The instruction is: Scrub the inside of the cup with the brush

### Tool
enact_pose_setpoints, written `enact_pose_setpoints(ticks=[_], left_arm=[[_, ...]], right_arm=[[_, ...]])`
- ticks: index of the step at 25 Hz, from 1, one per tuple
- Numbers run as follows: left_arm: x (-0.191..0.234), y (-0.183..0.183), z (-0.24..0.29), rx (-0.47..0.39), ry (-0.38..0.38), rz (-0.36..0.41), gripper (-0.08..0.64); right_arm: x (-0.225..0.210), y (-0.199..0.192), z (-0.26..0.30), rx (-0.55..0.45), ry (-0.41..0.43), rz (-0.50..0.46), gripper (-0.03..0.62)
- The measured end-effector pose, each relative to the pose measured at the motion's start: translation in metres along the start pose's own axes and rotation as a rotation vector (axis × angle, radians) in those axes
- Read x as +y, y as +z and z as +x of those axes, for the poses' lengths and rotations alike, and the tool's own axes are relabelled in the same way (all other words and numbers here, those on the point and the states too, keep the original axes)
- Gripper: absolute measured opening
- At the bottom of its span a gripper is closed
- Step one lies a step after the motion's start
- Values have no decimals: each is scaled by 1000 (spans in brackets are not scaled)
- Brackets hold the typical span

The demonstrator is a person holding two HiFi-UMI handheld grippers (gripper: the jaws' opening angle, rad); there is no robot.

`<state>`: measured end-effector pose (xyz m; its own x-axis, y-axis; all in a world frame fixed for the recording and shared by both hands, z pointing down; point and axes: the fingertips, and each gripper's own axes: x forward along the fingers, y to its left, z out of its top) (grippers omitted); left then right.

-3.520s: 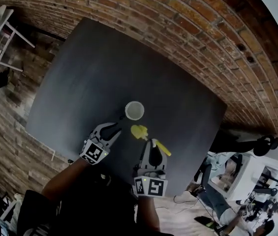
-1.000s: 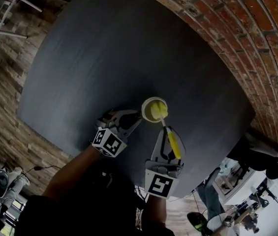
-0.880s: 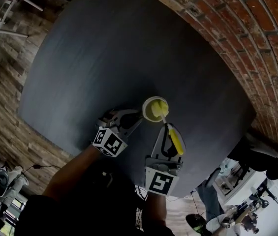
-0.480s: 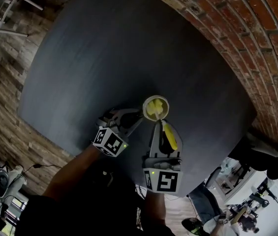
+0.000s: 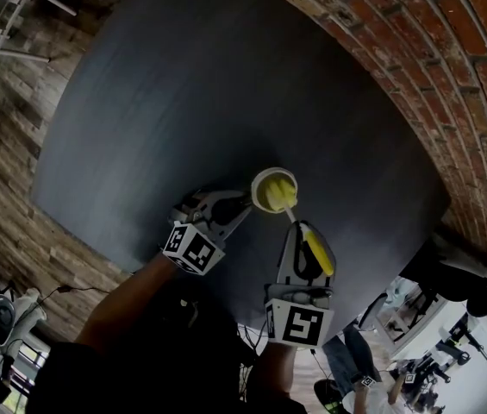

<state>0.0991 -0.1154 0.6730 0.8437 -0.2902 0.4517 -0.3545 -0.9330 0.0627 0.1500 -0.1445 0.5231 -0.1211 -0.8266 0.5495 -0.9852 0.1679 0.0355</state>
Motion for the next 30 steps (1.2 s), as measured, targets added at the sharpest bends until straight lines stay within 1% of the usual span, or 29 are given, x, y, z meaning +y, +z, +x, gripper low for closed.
enact_pose_setpoints(ticks=[5,8,13,15,17,19,22,24,26,28,30], left_arm=[[-1,-1,0,0,1,-2,78],[-1,-2,0,-1,0,1,78],[0,-1,-1,-1,4,2,78],[-1,-1,0,0,4,1,78],[-1,-1,1,1,2,0,78],[0,0,1,1,0,0,78],[1,-1,0,-1,1,0,78],[0,-1,0,-2,2,-1,78],[1,-1,0,-2,2,0,78],[1,0,-1,-2,4,2,78],[1,1,-1,-2,7,2,78]], right_arm=[[0,-4,-1,-98,-37,-78,49],[7,-3,1,-140,-44,-52,49],[23,-4,5,-90,45,20,49],[25,2,7,-102,77,81,49],[26,5,7,-101,89,108,49],[24,4,6,-82,83,96,49],[13,2,5,-60,6,72,48],[4,0,3,-49,-63,2,48],[2,-2,1,-32,-99,-62,51],[8,-2,1,-22,-75,-59,49],[16,-2,1,-17,-24,-20,47]])
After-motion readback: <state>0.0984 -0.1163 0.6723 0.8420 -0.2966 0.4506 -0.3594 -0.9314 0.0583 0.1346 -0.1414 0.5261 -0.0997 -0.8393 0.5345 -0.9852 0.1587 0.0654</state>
